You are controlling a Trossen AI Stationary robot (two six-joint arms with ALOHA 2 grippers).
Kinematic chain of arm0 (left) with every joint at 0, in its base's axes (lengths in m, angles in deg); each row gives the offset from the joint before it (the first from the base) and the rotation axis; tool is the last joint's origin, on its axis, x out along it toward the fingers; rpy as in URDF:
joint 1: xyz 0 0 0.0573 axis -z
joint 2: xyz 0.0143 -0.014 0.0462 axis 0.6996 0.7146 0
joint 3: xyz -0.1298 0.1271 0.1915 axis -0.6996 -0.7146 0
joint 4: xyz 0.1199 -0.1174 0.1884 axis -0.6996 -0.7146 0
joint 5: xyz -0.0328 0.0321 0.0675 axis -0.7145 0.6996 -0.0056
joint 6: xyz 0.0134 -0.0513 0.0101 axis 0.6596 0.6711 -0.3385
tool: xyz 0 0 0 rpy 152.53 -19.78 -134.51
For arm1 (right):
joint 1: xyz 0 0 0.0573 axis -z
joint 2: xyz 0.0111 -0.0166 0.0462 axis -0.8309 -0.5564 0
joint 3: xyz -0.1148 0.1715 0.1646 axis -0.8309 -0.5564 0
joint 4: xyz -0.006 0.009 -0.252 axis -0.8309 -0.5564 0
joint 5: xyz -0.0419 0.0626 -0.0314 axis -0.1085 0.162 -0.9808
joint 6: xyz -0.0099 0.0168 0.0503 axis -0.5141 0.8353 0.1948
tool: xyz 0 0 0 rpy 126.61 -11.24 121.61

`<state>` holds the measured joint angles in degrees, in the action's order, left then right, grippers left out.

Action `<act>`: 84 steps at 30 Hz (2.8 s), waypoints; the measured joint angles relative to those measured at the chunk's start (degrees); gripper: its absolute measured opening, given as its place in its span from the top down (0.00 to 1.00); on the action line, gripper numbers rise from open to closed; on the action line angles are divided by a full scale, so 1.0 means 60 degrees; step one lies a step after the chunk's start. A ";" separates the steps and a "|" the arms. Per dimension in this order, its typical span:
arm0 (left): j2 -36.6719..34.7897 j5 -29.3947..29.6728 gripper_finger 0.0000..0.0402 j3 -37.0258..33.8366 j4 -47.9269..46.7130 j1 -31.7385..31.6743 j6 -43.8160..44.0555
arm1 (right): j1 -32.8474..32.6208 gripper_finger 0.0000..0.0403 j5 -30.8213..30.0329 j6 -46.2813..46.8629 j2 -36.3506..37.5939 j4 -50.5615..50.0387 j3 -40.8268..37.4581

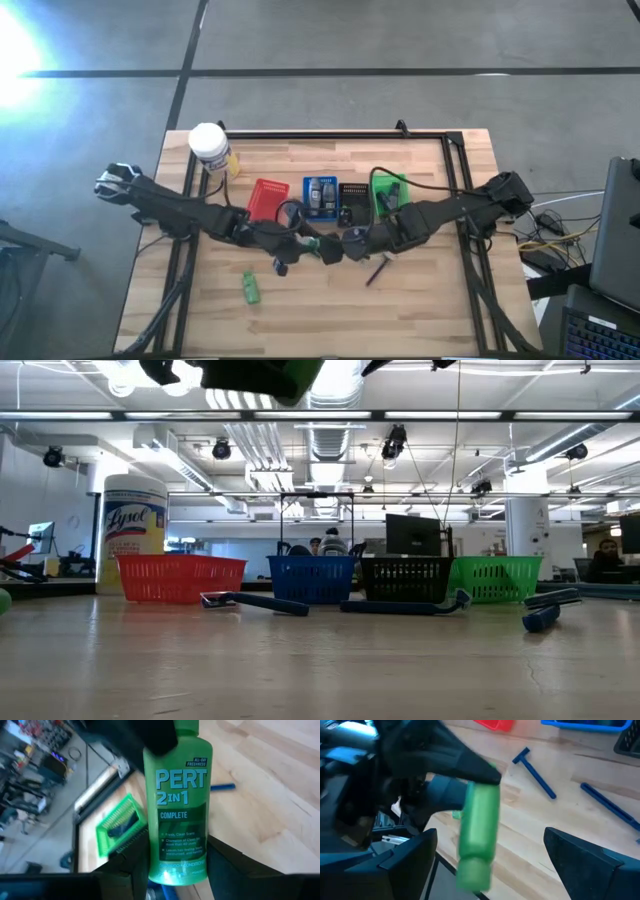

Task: Pick & Place Travel size toiletries
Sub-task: Put the green shampoo into the black basket

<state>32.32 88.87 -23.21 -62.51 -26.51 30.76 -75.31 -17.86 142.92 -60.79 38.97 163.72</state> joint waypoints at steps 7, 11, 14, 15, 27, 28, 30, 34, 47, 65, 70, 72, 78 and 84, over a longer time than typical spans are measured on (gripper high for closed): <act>-0.0059 0.0021 0.61 0.0000 0.0304 0.0103 -0.0437 | 0.0008 0.10 0.0238 0.0203 -0.0004 0.0014 -0.0004; -0.0066 0.0021 0.61 0.0000 0.0379 0.0099 -0.0498 | 0.0018 0.13 0.0228 0.0331 -0.0004 0.0033 -0.0004; -0.0066 0.0021 0.61 0.0000 0.0379 0.0099 -0.0587 | 0.0091 0.18 0.0219 0.0277 -0.0004 0.0033 -0.0004; -0.0066 0.0021 0.61 0.0000 0.0380 0.0099 -0.0623 | 0.0134 0.20 0.0219 0.0248 -0.0028 0.0054 -0.0011; -0.0066 0.0138 0.61 0.0000 0.0251 0.0099 -0.0711 | 0.0320 0.38 0.0458 0.0080 -0.0415 0.0501 -0.0022; -0.0066 0.0145 0.61 0.0000 0.0210 0.0099 -0.0704 | 0.0327 0.39 0.0505 0.0084 -0.0415 0.0508 -0.0022; -0.0070 0.0171 0.61 0.0000 0.0102 0.0099 -0.0704 | 0.0324 0.40 0.0650 0.0102 -0.0415 0.0512 -0.0022; -0.0068 0.0171 0.61 0.0000 0.0120 0.0099 -0.0695 | 0.0307 0.42 0.0739 0.0099 -0.0415 0.0546 -0.0022; -0.0070 0.0160 0.54 0.0000 0.0106 0.0099 -0.0651 | 0.0322 0.61 0.0903 -0.0219 -0.0421 0.0563 -0.0022; -0.0397 0.3191 0.48 -0.0004 -0.1538 0.0114 0.2082 | 0.0236 0.75 0.0354 0.0137 -0.0466 -0.0505 -0.0053; -0.0734 0.3328 0.48 -0.0004 -0.3321 0.0114 0.4329 | 0.0247 0.75 -0.0134 0.0755 -0.0466 -0.2214 -0.0085; -0.0820 0.3253 0.48 -0.0004 -0.4171 0.0114 0.5190 | 0.0337 0.75 -0.0127 0.1002 -0.0455 -0.2920 -0.0270; -0.0846 0.2313 0.48 -0.0004 -0.5991 0.0114 0.7339 | 0.1163 0.75 -0.0072 0.1162 -0.0412 -0.2722 -0.1813; -0.0846 0.1452 0.48 -0.0004 -0.7243 0.0239 0.8193 | 0.2372 0.75 0.0097 0.0194 -0.0397 -0.0739 -0.3214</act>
<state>27.25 97.59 -23.23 -105.97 -25.07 79.91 -61.09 -17.28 144.08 -63.18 34.53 144.44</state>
